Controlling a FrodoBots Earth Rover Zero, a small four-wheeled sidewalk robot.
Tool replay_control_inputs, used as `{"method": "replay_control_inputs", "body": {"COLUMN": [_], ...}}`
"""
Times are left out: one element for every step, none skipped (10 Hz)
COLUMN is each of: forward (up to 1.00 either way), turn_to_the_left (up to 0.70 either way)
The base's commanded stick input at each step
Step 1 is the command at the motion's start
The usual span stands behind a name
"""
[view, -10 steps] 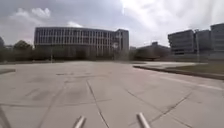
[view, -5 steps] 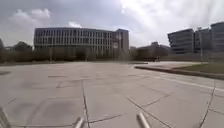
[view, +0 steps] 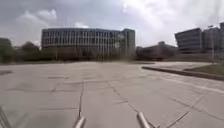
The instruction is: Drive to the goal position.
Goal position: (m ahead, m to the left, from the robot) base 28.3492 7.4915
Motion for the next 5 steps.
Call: {"method": "replay_control_inputs", "body": {"forward": [1.0, 1.0, 1.0, 1.0, 1.0], "turn_to_the_left": [0.0, 0.0, 0.0, 0.0, 0.0]}}
